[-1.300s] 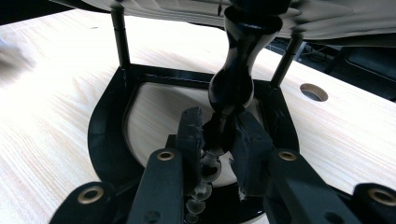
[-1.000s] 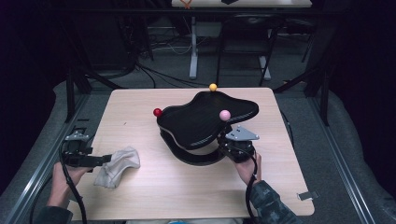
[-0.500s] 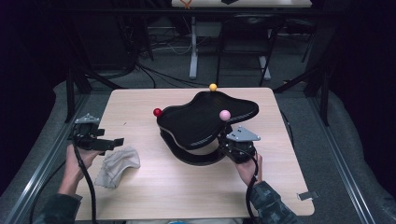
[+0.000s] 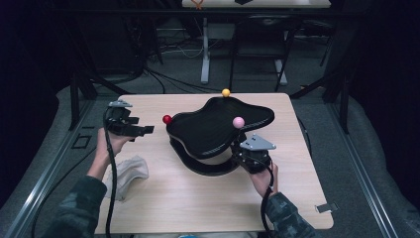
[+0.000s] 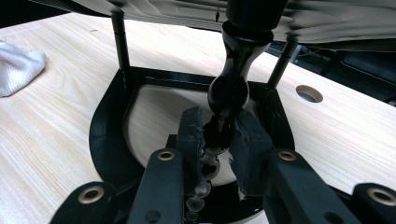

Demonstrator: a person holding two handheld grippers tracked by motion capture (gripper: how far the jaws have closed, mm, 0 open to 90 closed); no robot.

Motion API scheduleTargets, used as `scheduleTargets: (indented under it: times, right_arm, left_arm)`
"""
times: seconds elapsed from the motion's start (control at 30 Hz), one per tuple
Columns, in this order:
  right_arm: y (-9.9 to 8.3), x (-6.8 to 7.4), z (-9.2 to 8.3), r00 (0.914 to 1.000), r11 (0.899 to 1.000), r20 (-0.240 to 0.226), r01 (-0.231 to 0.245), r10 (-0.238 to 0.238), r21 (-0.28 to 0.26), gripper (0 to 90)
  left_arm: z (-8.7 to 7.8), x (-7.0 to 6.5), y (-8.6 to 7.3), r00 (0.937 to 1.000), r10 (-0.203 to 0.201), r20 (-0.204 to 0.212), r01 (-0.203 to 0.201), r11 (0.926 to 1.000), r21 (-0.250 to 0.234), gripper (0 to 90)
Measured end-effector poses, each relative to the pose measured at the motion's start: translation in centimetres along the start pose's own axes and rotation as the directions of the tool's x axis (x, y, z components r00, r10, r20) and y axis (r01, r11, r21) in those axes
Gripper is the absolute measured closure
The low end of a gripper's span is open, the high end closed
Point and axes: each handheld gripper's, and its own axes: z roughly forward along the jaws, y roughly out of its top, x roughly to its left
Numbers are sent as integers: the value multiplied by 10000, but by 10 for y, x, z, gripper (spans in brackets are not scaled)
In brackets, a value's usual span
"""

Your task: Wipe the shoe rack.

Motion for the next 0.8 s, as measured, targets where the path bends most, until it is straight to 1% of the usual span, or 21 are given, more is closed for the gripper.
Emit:
scheduleTargets:
  times: [0.03,0.1,0.17,0.2,0.23,0.33,0.43,0.5,0.57,0.6,0.67,0.7,0.8]
  right_arm:
    - [0,0,0,10000,10000,-4,-6,6,3,741]
    - [0,0,0,10000,10000,-1,1,-1,1,741]
    - [0,0,0,10000,10000,1,27,-27,-7,741]
    - [0,0,0,10000,10000,1,25,-25,-4,741]
    - [0,0,0,10000,10000,0,59,-59,-2,741]
    - [0,0,0,10000,10000,52,84,-84,15,742]
    - [1,1,1,10000,10000,6,69,-69,32,744]
    - [2,2,2,9999,9999,-17,111,-111,21,745]
    - [2,3,3,9999,9999,-16,163,-163,11,745]
    - [2,3,4,9999,9999,-36,146,-146,13,745]
    - [3,2,5,9999,9999,-62,147,-146,14,746]
    - [3,2,5,9999,9999,-50,148,-148,12,745]
    - [4,1,7,9998,9999,-116,136,-135,89,746]
  left_arm:
    - [3,-2,3,10000,38,35,-38,10000,35,233]
    - [13,-7,12,9998,201,8,-201,9998,23,254]
    - [20,-11,19,9995,317,89,-319,9992,251,279]
    - [24,-13,22,9990,446,90,-449,9985,321,294]
    - [29,-16,26,9978,664,95,-667,9969,412,318]
    - [40,-21,32,9969,777,151,-785,9952,590,382]
    - [49,-24,35,9953,965,86,-969,9926,734,437]
    - [52,-25,36,9950,997,24,-996,9917,816,499]
    - [53,-24,36,9937,1085,-270,-1059,9909,829,548]
    - [52,-23,35,9943,1048,-211,-1028,9913,817,589]
    - [52,-22,34,9949,986,-203,-968,9922,781,595]
    - [51,-22,34,9943,1044,-238,-1023,9917,776,596]
    - [48,-21,30,9943,1039,-241,-1021,9924,694,598]
